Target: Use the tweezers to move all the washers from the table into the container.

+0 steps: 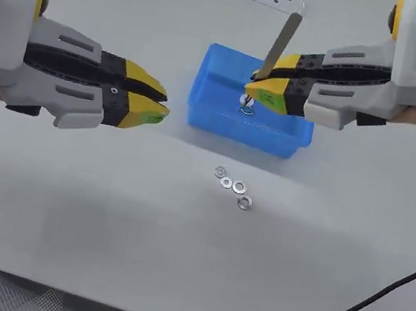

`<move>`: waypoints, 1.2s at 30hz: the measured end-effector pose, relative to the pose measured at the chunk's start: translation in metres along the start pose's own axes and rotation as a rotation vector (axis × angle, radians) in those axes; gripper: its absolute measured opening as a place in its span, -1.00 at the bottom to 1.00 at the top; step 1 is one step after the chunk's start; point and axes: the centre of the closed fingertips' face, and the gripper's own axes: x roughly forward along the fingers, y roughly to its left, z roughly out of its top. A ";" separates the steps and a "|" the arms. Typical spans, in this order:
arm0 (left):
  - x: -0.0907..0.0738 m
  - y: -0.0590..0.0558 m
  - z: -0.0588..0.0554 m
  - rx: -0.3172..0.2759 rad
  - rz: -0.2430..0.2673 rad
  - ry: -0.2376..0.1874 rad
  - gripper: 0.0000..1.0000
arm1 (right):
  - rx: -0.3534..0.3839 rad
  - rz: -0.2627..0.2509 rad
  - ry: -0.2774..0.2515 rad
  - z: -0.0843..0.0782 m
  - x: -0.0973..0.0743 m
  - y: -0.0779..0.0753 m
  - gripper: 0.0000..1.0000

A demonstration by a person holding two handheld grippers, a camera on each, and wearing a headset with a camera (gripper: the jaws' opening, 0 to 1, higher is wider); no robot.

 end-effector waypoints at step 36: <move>0.001 0.020 -0.028 -0.127 0.063 0.053 0.23 | 0.014 0.025 0.090 -0.084 0.076 -0.058 -0.82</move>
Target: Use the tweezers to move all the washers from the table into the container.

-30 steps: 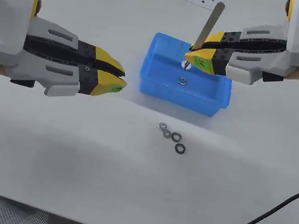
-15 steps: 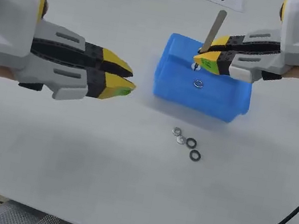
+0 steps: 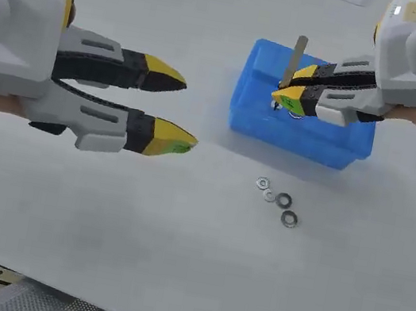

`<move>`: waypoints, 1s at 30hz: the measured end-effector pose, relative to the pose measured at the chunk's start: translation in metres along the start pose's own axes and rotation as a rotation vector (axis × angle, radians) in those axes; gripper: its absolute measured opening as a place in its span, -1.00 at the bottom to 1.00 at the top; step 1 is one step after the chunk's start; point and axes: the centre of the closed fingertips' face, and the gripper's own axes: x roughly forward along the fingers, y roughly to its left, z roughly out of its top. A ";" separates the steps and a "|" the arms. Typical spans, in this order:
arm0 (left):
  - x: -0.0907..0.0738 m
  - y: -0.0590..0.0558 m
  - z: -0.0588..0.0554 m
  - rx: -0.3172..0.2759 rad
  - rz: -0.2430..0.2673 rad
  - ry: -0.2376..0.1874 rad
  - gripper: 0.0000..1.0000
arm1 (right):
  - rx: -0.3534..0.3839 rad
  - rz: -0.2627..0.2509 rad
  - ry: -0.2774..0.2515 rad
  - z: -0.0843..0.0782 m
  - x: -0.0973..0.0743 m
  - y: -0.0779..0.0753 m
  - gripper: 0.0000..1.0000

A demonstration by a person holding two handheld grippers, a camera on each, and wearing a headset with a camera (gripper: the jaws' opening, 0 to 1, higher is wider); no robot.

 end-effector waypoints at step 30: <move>0.048 0.035 0.039 -0.013 0.001 -0.082 0.53 | -0.036 -0.006 -0.038 -0.002 0.006 -0.003 -0.81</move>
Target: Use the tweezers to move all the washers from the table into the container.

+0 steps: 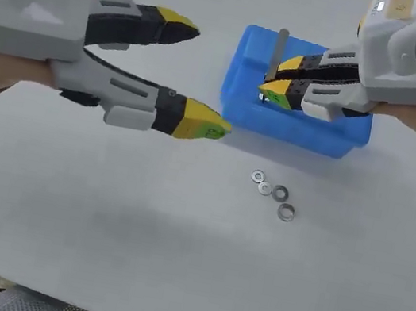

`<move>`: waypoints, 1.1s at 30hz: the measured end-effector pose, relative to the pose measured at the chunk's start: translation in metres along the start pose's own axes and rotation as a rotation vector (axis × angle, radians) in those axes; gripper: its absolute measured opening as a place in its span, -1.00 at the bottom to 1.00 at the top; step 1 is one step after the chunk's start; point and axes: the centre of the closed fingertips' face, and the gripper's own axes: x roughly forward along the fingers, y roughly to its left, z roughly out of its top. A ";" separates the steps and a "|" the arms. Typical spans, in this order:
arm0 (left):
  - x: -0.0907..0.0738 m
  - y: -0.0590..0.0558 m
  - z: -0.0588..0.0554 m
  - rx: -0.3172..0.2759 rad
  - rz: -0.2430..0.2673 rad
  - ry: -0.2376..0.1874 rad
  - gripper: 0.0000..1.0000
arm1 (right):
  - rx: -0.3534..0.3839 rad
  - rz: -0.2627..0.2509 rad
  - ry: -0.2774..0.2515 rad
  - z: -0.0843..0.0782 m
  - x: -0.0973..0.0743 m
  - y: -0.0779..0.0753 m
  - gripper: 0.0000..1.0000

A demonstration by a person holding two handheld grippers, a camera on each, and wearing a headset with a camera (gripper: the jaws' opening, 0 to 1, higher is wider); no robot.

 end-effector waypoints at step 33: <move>0.064 0.013 0.016 0.141 -0.186 0.046 -0.72 | -0.009 0.005 0.005 0.000 -0.001 0.001 -0.80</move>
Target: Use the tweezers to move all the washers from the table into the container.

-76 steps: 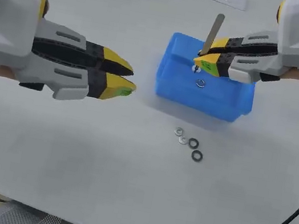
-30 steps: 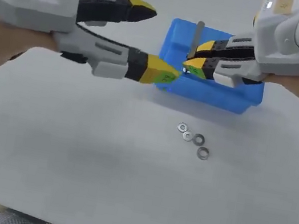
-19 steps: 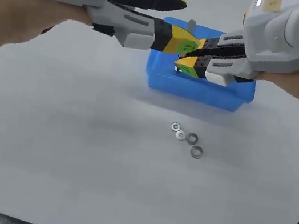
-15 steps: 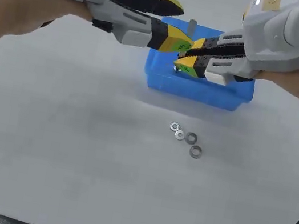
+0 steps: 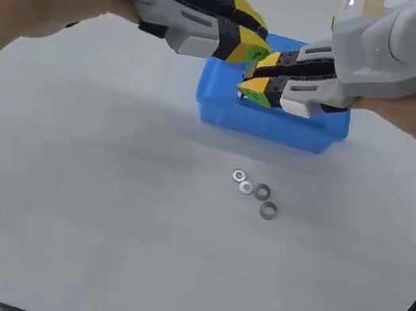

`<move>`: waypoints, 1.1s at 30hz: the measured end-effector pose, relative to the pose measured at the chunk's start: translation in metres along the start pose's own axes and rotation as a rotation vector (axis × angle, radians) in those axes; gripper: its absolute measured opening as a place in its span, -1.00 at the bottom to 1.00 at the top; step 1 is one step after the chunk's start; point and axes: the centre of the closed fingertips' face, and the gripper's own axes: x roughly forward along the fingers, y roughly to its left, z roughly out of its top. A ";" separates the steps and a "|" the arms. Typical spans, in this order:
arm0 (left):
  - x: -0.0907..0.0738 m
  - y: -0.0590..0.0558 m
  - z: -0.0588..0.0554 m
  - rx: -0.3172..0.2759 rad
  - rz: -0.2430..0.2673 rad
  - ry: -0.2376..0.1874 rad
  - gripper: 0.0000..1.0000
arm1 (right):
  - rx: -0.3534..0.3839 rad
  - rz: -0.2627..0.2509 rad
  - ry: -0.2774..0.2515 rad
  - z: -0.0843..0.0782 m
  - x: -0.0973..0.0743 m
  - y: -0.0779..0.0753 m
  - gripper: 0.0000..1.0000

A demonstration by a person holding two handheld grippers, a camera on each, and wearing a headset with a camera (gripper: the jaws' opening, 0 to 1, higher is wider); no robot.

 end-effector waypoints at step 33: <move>0.003 0.008 -0.001 0.075 0.004 0.024 -0.89 | -0.004 -0.032 0.016 -0.005 -0.006 -0.002 -0.58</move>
